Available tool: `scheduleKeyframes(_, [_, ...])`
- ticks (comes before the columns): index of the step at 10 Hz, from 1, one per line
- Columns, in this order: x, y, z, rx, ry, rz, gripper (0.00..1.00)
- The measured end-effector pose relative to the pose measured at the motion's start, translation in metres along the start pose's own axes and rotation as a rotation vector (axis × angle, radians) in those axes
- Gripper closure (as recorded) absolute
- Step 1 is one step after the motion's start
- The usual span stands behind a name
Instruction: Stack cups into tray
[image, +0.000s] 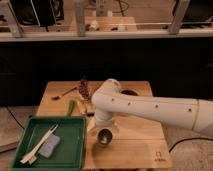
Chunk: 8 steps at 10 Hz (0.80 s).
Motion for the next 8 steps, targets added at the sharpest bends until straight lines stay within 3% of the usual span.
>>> scheduleKeyframes(3, [0.001, 0.001, 0.018, 0.012, -0.002, 0.050, 0.20])
scheduleKeyframes(8, [-0.003, 0.006, 0.045, 0.047, -0.045, 0.085, 0.20])
